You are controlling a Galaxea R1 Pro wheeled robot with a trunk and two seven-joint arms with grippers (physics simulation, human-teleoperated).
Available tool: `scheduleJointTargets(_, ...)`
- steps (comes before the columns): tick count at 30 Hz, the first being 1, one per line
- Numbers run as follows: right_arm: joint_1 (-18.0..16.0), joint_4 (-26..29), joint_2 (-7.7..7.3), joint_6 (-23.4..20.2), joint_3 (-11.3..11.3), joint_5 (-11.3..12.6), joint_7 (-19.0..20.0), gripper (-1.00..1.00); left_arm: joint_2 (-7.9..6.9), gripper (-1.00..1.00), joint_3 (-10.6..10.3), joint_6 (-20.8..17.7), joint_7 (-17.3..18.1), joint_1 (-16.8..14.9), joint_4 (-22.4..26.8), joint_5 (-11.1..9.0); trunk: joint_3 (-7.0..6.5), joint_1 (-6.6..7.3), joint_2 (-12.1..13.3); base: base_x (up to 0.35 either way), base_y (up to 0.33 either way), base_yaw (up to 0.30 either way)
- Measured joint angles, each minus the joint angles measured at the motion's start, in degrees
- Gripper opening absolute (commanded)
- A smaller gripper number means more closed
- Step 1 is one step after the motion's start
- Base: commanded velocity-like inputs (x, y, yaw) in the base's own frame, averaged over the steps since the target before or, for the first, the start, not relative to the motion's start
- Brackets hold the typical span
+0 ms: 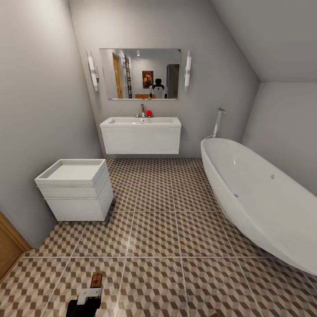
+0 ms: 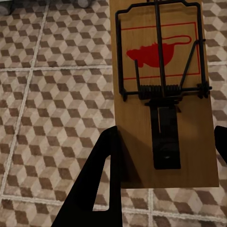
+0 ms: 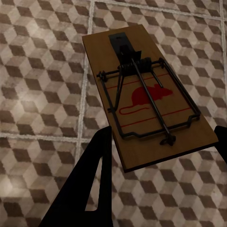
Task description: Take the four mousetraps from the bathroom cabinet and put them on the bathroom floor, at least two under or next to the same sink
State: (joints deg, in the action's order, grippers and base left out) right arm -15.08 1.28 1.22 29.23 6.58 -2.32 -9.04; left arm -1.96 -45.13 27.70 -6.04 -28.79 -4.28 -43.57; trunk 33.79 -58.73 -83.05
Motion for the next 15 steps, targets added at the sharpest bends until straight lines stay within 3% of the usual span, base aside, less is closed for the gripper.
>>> scheduleJointTargets(15,0.0,0.0,0.0,0.0,0.0,0.0,0.0,-1.0,0.0,-1.0,0.0,0.0,0.0,0.0,-0.02,0.0,0.0,0.0,0.0,0.0,0.0,0.0)
